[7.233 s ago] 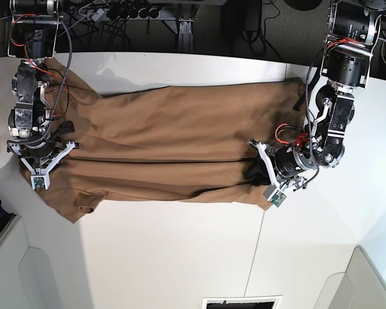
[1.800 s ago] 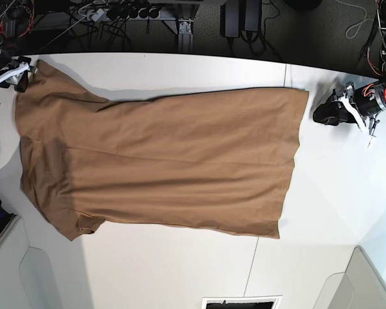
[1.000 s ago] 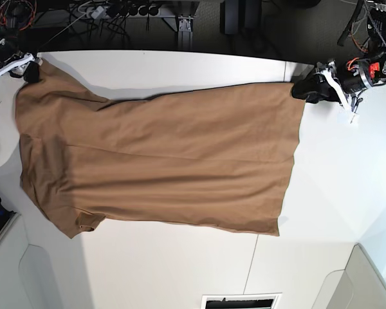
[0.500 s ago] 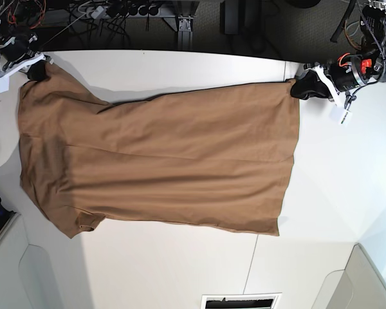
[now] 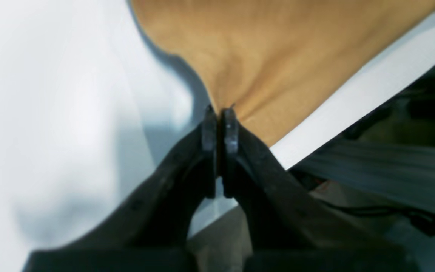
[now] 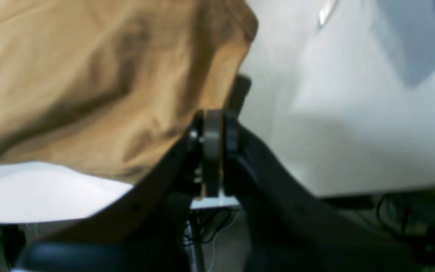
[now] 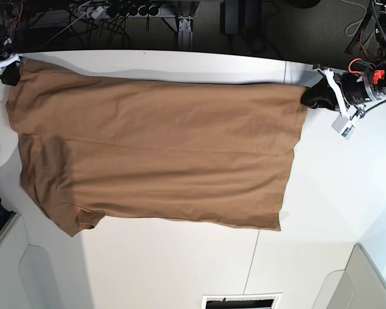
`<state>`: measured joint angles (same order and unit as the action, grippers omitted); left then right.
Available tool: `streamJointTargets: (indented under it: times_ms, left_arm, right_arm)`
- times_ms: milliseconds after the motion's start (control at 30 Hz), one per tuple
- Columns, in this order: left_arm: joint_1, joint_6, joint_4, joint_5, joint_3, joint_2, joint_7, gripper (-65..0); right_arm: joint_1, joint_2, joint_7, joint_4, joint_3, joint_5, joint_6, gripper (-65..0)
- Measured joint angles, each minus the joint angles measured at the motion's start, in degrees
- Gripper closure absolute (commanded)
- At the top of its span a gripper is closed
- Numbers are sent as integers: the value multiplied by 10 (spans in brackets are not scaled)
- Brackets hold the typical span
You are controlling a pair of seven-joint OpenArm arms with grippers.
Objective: Layout the t-shirt on the table in an organized manner, then fold the t-shirt properly
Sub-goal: 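Grasp the shirt corners with both grippers and pull them apart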
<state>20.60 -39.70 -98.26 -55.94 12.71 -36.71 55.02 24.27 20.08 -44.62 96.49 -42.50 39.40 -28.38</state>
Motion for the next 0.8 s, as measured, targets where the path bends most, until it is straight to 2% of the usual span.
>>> streamJointTargets:
  times_ms: [200,433,700,800]
  left_arm:
    - [-7,0,0,74,0,-3,-90,0]
    - [-59,-2,41,88,-1,0,-92,0]
    - [-70,-2,72,84,-1,1,-95,0]
    - [-70,-2,72,84,-1,1,-86,0]
  right_arm:
    - [-34,10,-2,0,0,-6,-4,0]
    - [-89,10,-3,-5,0,-26,-6,0]
    - [-95,7,10,-38,0,-19,-6,0]
    - [-100,7,-9,-39,0,-19,-5,0]
